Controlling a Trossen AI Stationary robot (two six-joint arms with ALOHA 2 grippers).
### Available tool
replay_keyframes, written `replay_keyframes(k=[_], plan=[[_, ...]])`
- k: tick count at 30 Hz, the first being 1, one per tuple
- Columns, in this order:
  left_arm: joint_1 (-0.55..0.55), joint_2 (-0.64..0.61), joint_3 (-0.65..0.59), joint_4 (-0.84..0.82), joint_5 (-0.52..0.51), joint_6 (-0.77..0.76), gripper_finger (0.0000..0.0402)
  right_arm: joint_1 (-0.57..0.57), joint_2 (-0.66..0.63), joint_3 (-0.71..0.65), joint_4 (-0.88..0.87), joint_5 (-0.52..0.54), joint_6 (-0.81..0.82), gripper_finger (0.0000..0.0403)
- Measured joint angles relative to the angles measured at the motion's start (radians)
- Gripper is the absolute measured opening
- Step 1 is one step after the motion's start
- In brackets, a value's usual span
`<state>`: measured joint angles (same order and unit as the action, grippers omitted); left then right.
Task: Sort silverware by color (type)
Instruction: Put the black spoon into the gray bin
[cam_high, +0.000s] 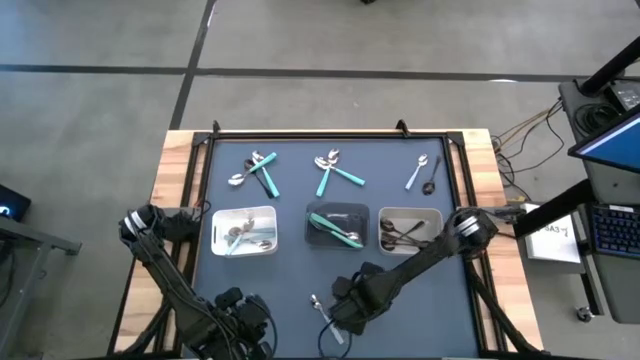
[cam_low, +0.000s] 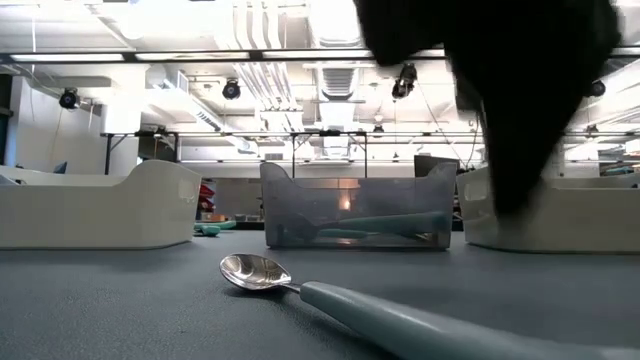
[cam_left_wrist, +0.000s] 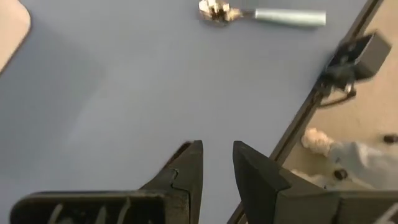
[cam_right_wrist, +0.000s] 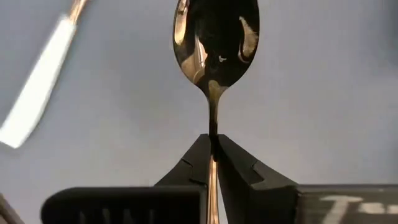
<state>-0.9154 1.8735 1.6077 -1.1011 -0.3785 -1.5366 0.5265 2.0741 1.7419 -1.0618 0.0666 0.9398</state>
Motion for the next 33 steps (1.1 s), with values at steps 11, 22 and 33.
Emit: replay_keyframes(k=[11,22,33], plan=[[0.000,0.000,0.000,0.002,-0.032,-0.054,0.0071,-0.084,-0.270,-0.084,-0.349,0.169,-0.112,0.0009],[-0.024,0.002,0.000,0.004,-0.039,-0.094,0.0071,-0.289,-0.710,-0.694,-0.113,0.188,0.037,0.0009],[-0.029,0.002,0.000,-0.129,-0.006,-0.176,0.0071,-0.324,-0.896,-0.911,0.027,0.180,0.083,0.0060]])
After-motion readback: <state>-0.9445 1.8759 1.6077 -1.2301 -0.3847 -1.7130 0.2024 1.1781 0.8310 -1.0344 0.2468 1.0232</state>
